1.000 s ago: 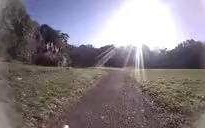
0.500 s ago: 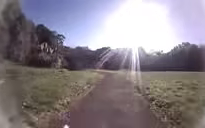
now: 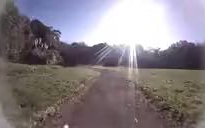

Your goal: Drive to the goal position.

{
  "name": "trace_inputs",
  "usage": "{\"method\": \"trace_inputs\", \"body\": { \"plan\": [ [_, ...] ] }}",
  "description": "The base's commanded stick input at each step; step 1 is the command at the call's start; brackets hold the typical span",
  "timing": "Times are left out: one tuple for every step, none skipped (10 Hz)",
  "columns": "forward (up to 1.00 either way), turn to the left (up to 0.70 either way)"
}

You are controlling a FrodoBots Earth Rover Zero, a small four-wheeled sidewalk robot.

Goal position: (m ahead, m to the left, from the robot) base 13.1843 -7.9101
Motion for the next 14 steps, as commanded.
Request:
{"method": "trace_inputs", "body": {
  "plan": [
    [1.0, -0.06],
    [1.0, -0.02],
    [1.0, -0.4],
    [1.0, -0.4],
    [1.0, -0.35],
    [1.0, -0.18],
    [1.0, -0.01],
    [1.0, -0.02],
    [1.0, -0.05],
    [1.0, -0.4],
    [1.0, -0.4],
    [1.0, -0.3],
    [1.0, -0.13],
    [1.0, 0.0]
  ]
}}
